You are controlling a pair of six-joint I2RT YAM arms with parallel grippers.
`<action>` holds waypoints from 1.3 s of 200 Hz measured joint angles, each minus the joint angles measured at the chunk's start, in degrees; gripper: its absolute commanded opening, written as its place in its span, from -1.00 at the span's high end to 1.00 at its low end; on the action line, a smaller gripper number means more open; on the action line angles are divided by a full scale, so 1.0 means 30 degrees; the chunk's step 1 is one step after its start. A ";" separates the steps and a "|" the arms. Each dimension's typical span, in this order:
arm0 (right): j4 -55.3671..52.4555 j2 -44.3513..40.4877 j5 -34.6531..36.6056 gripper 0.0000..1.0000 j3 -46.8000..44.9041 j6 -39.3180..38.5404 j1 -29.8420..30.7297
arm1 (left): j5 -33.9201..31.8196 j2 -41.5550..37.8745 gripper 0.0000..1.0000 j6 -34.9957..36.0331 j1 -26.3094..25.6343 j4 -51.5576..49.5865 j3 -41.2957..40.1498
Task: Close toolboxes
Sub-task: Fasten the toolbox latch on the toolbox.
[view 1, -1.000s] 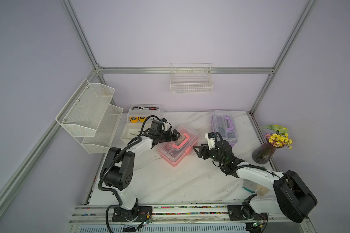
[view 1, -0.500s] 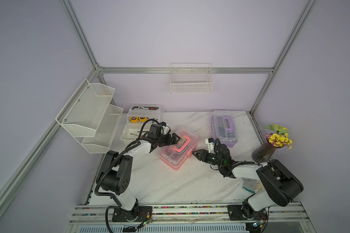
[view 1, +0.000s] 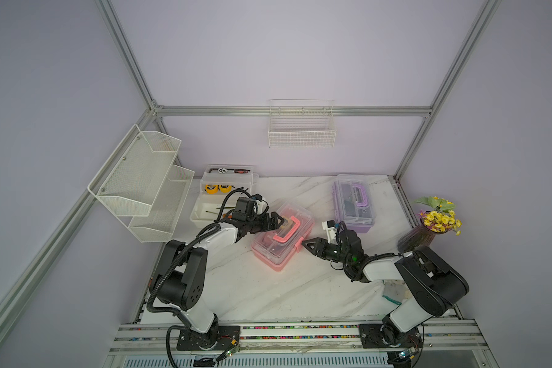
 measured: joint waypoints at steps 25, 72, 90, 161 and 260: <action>0.0342 0.0080 -0.0073 -0.02 0.0022 0.0182 0.0117 | 0.0029 0.0000 -0.83 0.0015 -0.0022 -0.0036 0.0000; 0.1880 0.1829 -0.0350 -0.03 0.0168 0.0780 0.0481 | -0.0007 0.0000 -0.85 0.0015 -0.0080 -0.0073 0.0000; 0.1851 0.2113 -0.0342 -0.02 0.0386 0.0801 0.0758 | -0.0007 0.0000 -0.83 0.0007 -0.0087 -0.0080 0.0000; 0.3045 0.3060 -0.0437 -0.01 0.0780 0.0823 0.0838 | -0.0182 0.0007 -0.68 0.0036 -0.0168 0.0015 0.0000; -0.2878 -0.0758 0.1654 -0.10 0.2055 -0.3446 0.0816 | -0.1297 0.0007 -0.95 -0.0685 -0.0561 0.0058 0.0117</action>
